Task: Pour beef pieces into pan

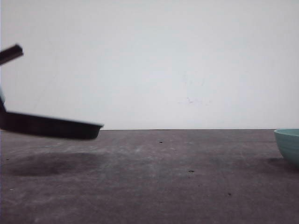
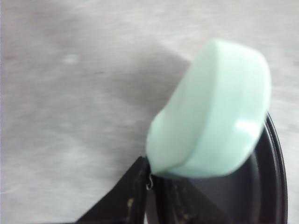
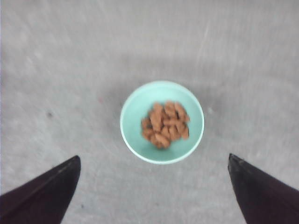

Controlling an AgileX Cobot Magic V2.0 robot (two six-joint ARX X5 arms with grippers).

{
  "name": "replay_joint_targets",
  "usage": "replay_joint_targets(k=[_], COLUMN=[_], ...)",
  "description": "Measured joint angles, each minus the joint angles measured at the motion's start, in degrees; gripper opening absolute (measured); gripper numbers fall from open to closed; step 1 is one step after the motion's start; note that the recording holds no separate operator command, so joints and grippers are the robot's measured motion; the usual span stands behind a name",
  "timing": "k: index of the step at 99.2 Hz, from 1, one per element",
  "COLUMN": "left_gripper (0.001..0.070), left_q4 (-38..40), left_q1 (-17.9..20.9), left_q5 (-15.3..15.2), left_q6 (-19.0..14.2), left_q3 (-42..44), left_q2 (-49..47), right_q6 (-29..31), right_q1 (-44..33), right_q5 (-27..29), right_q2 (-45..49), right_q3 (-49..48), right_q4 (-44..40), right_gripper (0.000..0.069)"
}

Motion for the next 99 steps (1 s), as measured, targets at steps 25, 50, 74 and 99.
replay_joint_targets(k=[25,50,74,99], left_gripper=[0.0025,0.0025,0.0025,0.0025], left_q4=[0.2,-0.2,0.0,0.2], left_q1=[-2.9,-5.2,-6.6,-7.0], left_q5=[0.1,0.3,0.4,0.4], left_q6=[-3.5,-4.5,-4.5,-3.8], left_q3=[0.0,0.0,0.0,0.0], left_q2=[-7.3,-9.2,-9.2,-9.2], right_q6=[-0.7,-2.3,-2.6,-1.9], right_q1=[-4.7,-11.2,-12.9,-13.7], right_q5=[-0.5,-4.8,-7.5,-7.3], right_q2=[8.0,16.4,20.0,23.4], right_q3=[0.0,-0.8,-6.5,-12.2], right_q4=[1.1,-2.3,1.1,9.0], right_gripper=[0.0598,0.0546,0.042,0.0282])
